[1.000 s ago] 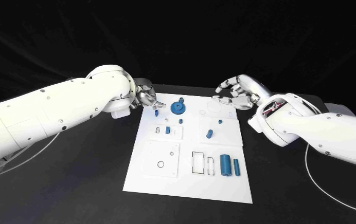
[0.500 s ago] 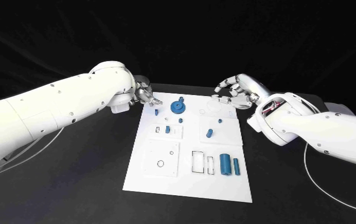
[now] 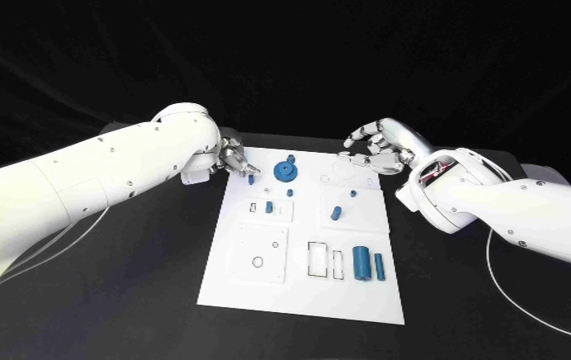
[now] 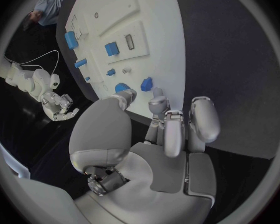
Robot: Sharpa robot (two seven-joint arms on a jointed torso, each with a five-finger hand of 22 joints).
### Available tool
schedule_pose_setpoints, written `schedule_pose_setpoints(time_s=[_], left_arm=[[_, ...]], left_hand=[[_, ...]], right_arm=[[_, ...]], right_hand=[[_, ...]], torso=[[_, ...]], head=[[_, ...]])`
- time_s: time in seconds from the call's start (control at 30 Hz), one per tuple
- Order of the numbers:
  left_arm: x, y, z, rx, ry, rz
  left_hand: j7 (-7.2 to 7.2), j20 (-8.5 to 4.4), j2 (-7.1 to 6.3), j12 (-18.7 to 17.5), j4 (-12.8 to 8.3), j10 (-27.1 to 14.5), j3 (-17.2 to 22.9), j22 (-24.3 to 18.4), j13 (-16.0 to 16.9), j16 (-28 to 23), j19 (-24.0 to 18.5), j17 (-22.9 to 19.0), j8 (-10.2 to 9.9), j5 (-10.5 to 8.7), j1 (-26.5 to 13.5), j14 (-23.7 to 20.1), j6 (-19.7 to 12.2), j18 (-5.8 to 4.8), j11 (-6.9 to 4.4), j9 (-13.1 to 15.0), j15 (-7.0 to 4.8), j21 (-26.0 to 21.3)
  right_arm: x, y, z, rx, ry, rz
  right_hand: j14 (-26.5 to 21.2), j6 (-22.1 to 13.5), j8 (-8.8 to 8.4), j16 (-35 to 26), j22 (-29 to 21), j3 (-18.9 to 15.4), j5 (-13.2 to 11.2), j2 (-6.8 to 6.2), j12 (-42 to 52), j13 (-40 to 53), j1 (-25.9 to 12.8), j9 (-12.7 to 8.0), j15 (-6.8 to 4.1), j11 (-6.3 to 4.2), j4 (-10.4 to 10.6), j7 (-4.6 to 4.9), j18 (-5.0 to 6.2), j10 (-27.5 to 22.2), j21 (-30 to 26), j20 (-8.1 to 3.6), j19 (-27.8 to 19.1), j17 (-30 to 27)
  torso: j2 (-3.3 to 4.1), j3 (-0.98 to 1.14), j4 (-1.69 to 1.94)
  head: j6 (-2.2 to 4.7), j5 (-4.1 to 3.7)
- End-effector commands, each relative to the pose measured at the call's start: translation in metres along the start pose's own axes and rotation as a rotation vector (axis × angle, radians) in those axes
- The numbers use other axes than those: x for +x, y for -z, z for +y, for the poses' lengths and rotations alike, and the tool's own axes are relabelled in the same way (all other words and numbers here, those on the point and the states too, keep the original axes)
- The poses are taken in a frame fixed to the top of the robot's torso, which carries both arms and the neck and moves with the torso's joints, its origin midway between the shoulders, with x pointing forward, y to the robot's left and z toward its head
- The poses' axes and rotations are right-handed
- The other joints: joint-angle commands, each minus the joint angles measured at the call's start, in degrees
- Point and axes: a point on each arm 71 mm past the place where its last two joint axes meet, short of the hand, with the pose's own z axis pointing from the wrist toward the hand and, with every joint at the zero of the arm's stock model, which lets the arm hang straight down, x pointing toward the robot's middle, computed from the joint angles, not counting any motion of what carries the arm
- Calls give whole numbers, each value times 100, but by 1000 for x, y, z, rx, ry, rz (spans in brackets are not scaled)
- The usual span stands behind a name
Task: Assemble the parts on the task board
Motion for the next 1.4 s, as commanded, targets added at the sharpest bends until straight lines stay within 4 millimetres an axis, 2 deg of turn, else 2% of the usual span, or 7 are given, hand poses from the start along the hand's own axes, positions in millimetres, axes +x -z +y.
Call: schedule_pose_setpoints(time_s=[0.03, 0.43, 0.5, 0.7, 1.13, 1.3, 1.4], left_arm=[[3, -1, -3, 17, -8, 37], [6, -4, -4, 22, 6, 46], [6, -4, -5, 23, 10, 45], [7, -5, -6, 28, 17, 52], [9, -8, -5, 27, 25, 57], [9, -8, -6, 31, 35, 52], [9, -8, -6, 34, 41, 49]], left_hand=[[14, 7, 16, -21, -11, -39, -34, 19, -7, -14, -28, 1358, -40, 6, 55, 537, -32, 20, -3, -8, 36, -19], [16, 20, 92, -9, -13, -43, -24, 21, -2, -7, -29, 1370, -43, -1, 103, 541, 19, 21, 1, -37, 45, -19], [13, 27, 163, 9, -19, -35, 0, 38, 10, -3, -22, 1377, -46, -8, 180, 543, 52, 19, -1, -61, 45, -11], [0, 29, 223, 17, -41, -43, 42, 45, -4, -4, -23, 1374, -47, -18, 422, 542, 90, 20, -12, -98, 37, -9], [-13, 27, 292, 30, -45, -45, 83, 62, -12, -3, -19, 1374, -39, -14, 692, 541, 120, 18, -25, -132, 28, -3], [-29, 21, 410, 31, -74, -53, 178, 65, -29, -3, -24, 1374, -24, -1, 979, 541, 121, 18, -40, -149, 14, -3], [-50, 11, 539, 26, -210, -65, 402, 72, -48, 1, -26, 1381, 1, 15, 1374, 544, 90, 18, -61, -152, -4, -2]], right_arm=[[1, 0, 1, -6, 7, 9], [2, 0, 1, -6, 6, 11], [2, 0, 1, -6, 6, 11], [2, 0, 1, -6, 6, 12], [2, 0, 1, -5, 6, 14], [2, 0, 1, -5, 6, 14], [2, 0, 1, -5, 6, 15]], right_hand=[[508, -44, 36, -34, 1321, -36, -18, -11, -29, 1039, -33, 5, -37, -34, -10, -9, -13, 177, -23, -24, 452, 998], [509, -50, 42, -34, 1323, -37, 4, 1, -26, 1042, -27, 12, -39, -36, -14, -10, -14, 180, -21, -26, 454, 998], [510, -51, 45, -33, 1324, -38, 9, 5, -24, 1044, -25, 15, -40, -36, -15, -11, -14, 182, -21, -26, 454, 1005], [508, -52, 46, -36, 1319, -37, 13, 9, -24, 1044, -24, 16, -40, -37, -15, -11, -12, 182, -27, -27, 451, 992], [509, -55, 51, -35, 1320, -35, 32, 19, -21, 1047, -16, 21, -41, -37, -18, -12, -13, 185, -26, -28, 452, 998], [508, -59, 56, -36, 1318, -33, 58, 27, -28, 1041, -4, 26, -42, -38, -21, -12, -12, 180, -29, -29, 450, 993], [508, -61, 58, -36, 1318, -32, 71, 29, -30, 1039, 2, 29, -43, -38, -22, -12, -12, 179, -29, -29, 450, 993]], torso=[[-5, 5, 2], [-4, 4, 1], [-3, 5, -2], [-4, 5, 4], [-4, 6, 1], [-6, 3, 6], [-6, 6, 2]], head=[[-6, -1], [-8, 10], [-10, 12], [-19, 5], [-35, -16], [-36, -21], [-39, -21]])
